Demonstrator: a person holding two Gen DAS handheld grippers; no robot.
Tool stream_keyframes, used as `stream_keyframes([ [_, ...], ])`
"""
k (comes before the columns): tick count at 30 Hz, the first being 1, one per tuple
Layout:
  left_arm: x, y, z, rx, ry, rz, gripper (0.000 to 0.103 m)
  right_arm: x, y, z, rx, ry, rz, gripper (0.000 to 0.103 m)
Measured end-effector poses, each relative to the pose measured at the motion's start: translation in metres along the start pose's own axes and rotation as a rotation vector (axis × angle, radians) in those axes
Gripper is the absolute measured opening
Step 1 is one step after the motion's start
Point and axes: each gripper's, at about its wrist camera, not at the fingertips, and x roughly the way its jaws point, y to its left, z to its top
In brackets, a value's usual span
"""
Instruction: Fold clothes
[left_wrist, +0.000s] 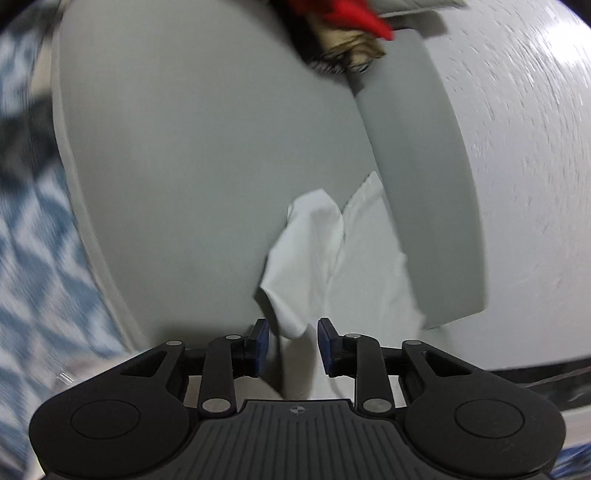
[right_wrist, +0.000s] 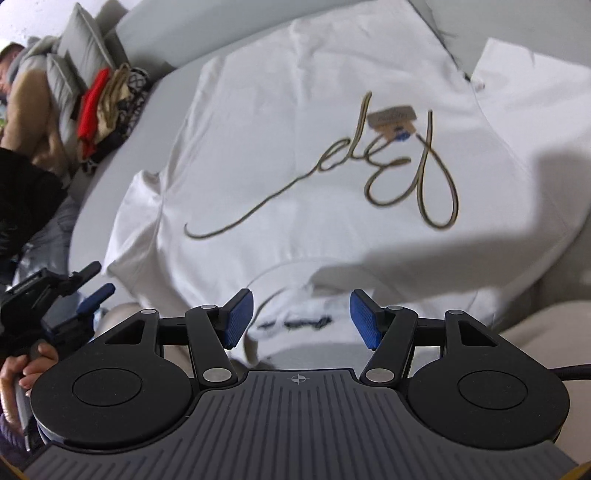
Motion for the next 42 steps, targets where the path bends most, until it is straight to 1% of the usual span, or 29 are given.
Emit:
stream_keyframes([
  [1,0.008,0.003,0.001,-0.026,0.011,-0.021,0.035,0.002,0.001,0.001,-0.005,-0.005,-0.003,0.064],
  [3,0.02,0.004,0.001,-0.03,-0.001,-0.001,0.035,0.008,0.002,0.003,-0.016,-0.012,-0.008,0.064],
  [5,0.027,0.007,0.005,-0.033,-0.023,-0.014,0.038,0.014,0.001,0.002,-0.03,-0.021,-0.016,0.064],
  [7,0.034,0.008,0.01,-0.032,-0.041,-0.027,0.038,0.02,0.0,0.003,-0.038,-0.031,-0.025,0.064],
  [9,0.042,0.009,0.013,-0.032,-0.05,-0.063,0.038,0.024,-0.002,0.004,-0.038,-0.044,-0.025,0.064],
  [11,0.051,0.009,0.016,-0.036,-0.057,-0.096,0.034,0.027,-0.003,0.006,-0.043,-0.054,-0.028,0.064],
  [12,0.056,0.009,0.018,-0.045,-0.063,-0.094,0.026,0.028,-0.002,0.007,-0.051,-0.055,-0.034,0.064],
  [13,0.061,0.008,0.02,-0.053,-0.069,-0.092,0.006,0.029,0.0,0.008,-0.062,-0.056,-0.042,0.064],
  [14,0.062,0.006,0.022,-0.05,-0.077,-0.086,0.0,0.029,0.001,0.009,-0.072,-0.055,-0.05,0.064],
  [17,0.041,-0.016,0.03,0.079,-0.149,-0.084,0.0,0.029,0.002,0.008,-0.087,-0.052,-0.063,0.064],
  [20,0.015,-0.053,0.016,0.358,-0.25,-0.043,0.0,0.029,0.003,0.007,-0.104,-0.054,-0.071,0.065],
  [22,0.009,-0.072,0.002,0.53,-0.3,0.082,0.003,0.029,0.004,0.006,-0.124,-0.053,-0.076,0.066],
  [23,0.009,-0.075,-0.001,0.554,-0.317,0.185,0.004,0.028,0.004,0.006,-0.129,-0.051,-0.077,0.068],
  [24,0.008,-0.07,0.006,0.503,-0.32,0.25,0.005,0.028,0.004,0.005,-0.131,-0.048,-0.077,0.069],
  [26,0.005,-0.06,0.02,0.398,-0.323,0.373,0.015,0.027,0.003,0.004,-0.123,-0.045,-0.068,0.071],
  [27,0.003,-0.049,0.028,0.315,-0.3,0.372,0.018,0.027,0.002,0.004,-0.119,-0.044,-0.064,0.071],
  [28,0.001,-0.037,0.035,0.234,-0.276,0.368,0.018,0.027,0.002,0.004,-0.116,-0.044,-0.061,0.071],
  [29,-0.001,-0.027,0.041,0.168,-0.24,0.336,0.019,0.027,0.002,0.004,-0.112,-0.043,-0.059,0.071],
  [30,-0.002,-0.017,0.044,0.115,-0.202,0.284,0.03,0.027,0.001,0.004,-0.109,-0.043,-0.056,0.071],
  [31,-0.003,-0.009,0.042,0.078,-0.167,0.236,0.037,0.027,0.001,0.004,-0.106,-0.043,-0.053,0.071],
  [33,0.0,0.007,0.038,0.007,-0.107,0.129,0.037,0.028,0.0,0.004,-0.1,-0.042,-0.047,0.072],
  [35,0.008,0.021,0.039,-0.095,-0.061,0.034,0.037,0.028,0.0,0.004,-0.093,-0.042,-0.041,0.073],
  [36,0.011,0.026,0.038,-0.138,-0.054,0.01,0.037,0.028,0.0,0.004,-0.098,-0.041,-0.043,0.073],
  [39,0.013,0.032,0.039,-0.227,-0.061,-0.026,0.037,0.027,0.002,0.004,-0.112,-0.039,-0.049,0.073],
  [42,-0.001,0.026,0.031,-0.236,-0.07,0.007,0.038,0.027,0.001,0.004,-0.102,-0.039,-0.043,0.073],
])
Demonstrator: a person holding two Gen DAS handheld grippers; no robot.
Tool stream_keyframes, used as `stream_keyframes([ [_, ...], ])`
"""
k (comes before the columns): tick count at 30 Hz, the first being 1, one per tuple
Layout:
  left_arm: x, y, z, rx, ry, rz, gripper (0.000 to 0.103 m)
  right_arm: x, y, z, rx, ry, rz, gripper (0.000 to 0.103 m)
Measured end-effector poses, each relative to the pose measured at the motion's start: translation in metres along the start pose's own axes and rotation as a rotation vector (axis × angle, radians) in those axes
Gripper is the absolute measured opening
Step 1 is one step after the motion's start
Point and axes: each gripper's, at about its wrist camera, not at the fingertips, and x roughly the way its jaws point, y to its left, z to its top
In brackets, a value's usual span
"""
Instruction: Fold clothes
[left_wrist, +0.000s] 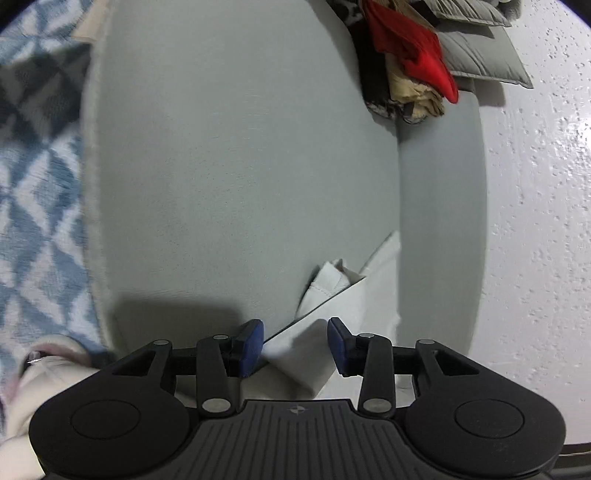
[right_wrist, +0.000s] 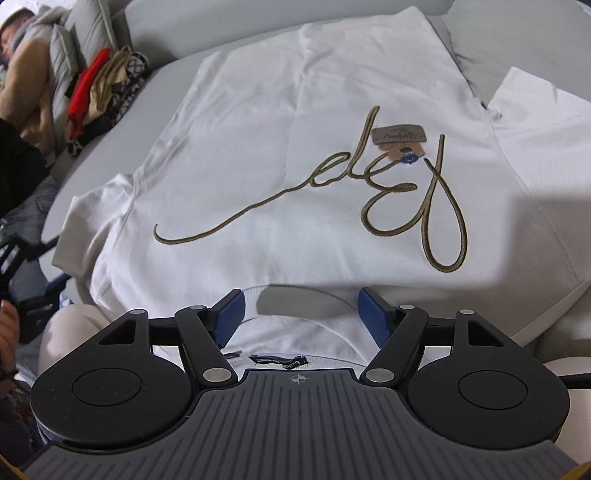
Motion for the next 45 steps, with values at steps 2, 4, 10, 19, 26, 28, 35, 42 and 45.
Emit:
stream_keyframes([
  [2,-0.011,0.001,-0.007,0.001,0.003,-0.002,0.039,0.0,-0.001,0.0,0.001,0.0,-0.002,0.074],
  [4,-0.014,0.011,-0.01,-0.08,0.023,-0.068,0.039,0.001,0.001,0.0,-0.006,0.0,-0.009,0.074],
  [10,0.004,0.026,-0.019,-0.228,0.023,-0.209,0.038,0.003,0.005,0.0,-0.041,0.006,-0.029,0.076],
  [19,0.033,0.022,-0.006,-0.263,-0.001,-0.278,0.015,0.003,0.004,0.0,-0.043,0.004,-0.03,0.077],
  [26,-0.005,-0.035,-0.017,0.236,-0.207,-0.231,0.0,0.004,0.004,-0.001,-0.057,0.002,-0.037,0.078],
  [28,-0.015,-0.061,-0.034,0.516,-0.289,-0.146,0.0,0.004,0.005,-0.001,-0.063,0.002,-0.037,0.08],
  [35,0.003,-0.062,-0.02,0.565,-0.278,0.285,0.007,-0.009,-0.006,-0.003,-0.007,0.015,-0.009,0.081],
  [42,-0.029,-0.091,-0.053,0.767,-0.359,0.534,0.001,-0.06,-0.055,-0.014,0.191,-0.043,0.038,0.07],
  [45,-0.019,-0.105,-0.094,0.905,-0.176,0.41,0.003,-0.067,-0.071,-0.015,0.225,-0.098,-0.01,0.022],
])
